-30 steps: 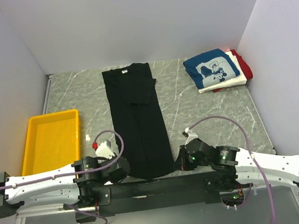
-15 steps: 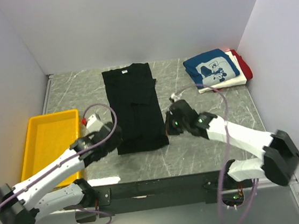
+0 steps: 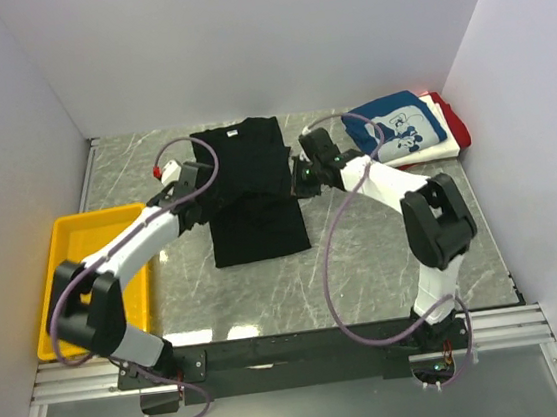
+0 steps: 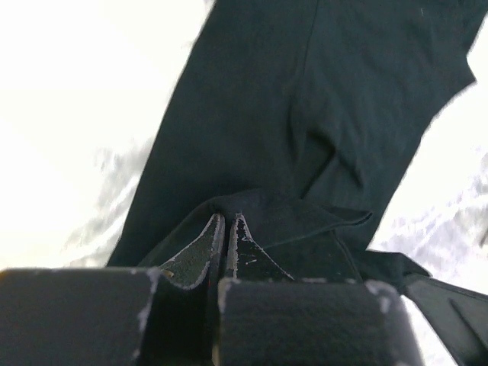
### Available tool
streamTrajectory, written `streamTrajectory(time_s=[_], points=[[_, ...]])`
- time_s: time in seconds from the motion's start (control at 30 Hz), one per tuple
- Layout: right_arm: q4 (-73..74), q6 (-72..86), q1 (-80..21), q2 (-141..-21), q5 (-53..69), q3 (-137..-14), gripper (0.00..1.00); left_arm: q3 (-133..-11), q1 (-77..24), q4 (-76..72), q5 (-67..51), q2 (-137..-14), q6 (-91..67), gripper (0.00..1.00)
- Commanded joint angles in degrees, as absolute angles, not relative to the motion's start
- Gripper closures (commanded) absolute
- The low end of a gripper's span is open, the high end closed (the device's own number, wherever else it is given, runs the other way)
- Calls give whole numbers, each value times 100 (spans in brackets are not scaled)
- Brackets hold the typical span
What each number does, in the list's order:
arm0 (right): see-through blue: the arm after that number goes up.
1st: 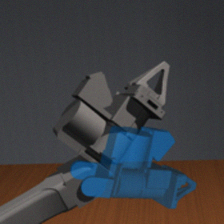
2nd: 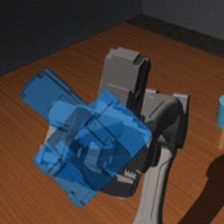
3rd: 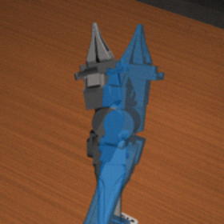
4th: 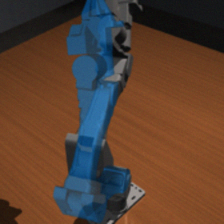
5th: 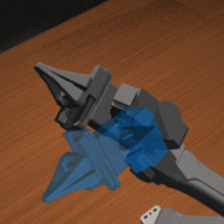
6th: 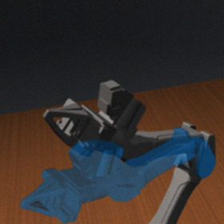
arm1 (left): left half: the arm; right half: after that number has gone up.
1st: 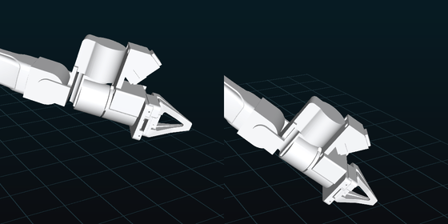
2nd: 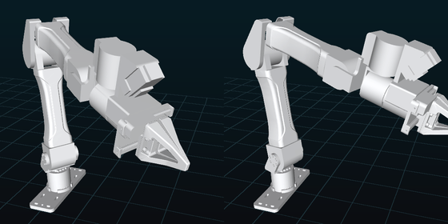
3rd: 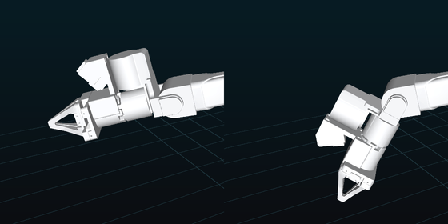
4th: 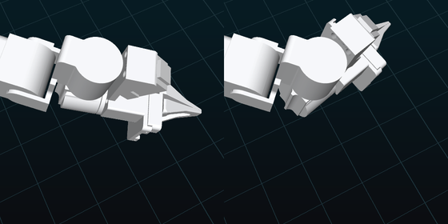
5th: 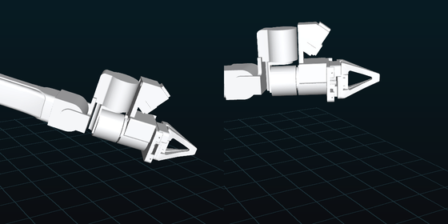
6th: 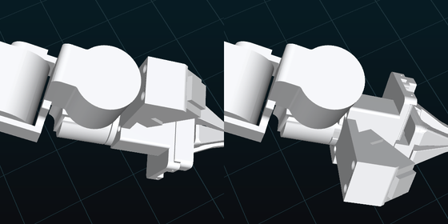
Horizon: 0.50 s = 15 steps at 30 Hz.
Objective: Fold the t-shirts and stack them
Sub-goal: Fold the tshirt
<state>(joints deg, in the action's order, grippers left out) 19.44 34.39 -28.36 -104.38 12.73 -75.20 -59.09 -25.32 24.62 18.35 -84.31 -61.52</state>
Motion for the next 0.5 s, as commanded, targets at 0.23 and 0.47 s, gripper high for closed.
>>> streamTrajectory(time_s=[0.23, 0.47], points=[[2268, 3261, -2391, -11592, 1811, -8982, 100, -6811, -1863, 2048, 1117, -9632, -5625, 100], [2381, 3252, -2215, -11883, 1854, -9211, 95, -7031, -1653, 1846, 818, -10081, -5379, 85]])
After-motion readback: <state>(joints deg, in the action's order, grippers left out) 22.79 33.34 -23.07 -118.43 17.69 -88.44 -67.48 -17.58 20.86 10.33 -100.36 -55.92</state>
